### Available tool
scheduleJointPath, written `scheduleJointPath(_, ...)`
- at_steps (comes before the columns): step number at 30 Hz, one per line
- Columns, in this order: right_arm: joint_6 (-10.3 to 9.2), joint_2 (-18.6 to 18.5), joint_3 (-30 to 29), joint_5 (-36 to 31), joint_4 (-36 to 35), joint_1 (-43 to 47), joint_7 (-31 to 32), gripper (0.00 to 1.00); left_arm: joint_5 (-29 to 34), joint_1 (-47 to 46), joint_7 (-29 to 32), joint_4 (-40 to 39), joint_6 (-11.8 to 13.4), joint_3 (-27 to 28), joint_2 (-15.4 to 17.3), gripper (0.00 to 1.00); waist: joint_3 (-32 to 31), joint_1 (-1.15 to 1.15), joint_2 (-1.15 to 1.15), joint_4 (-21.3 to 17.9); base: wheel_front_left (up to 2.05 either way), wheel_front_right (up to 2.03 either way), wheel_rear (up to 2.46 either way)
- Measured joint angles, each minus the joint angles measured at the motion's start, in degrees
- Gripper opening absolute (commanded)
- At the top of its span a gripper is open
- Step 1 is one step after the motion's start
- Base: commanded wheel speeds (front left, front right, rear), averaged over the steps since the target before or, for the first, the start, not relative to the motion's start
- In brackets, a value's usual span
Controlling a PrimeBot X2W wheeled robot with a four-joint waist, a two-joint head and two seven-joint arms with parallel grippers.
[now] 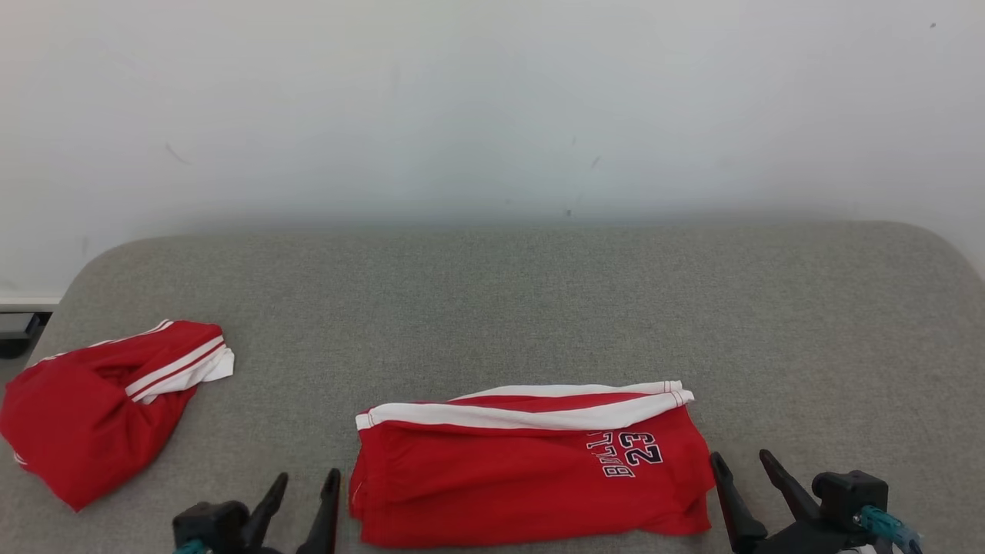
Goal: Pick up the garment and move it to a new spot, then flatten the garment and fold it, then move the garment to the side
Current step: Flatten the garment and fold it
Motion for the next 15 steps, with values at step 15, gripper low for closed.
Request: scheduleJointPath(15, -4.38, -1.9, -2.56, -1.94, -13.01, 6.23, -0.24, 1.0, 10.12, 8.54, -0.09, -8.7, 0.51, 10.53, 2.22, 1.0, 0.11, 0.0, 0.0, -0.27, 0.0, 0.0, 0.0)
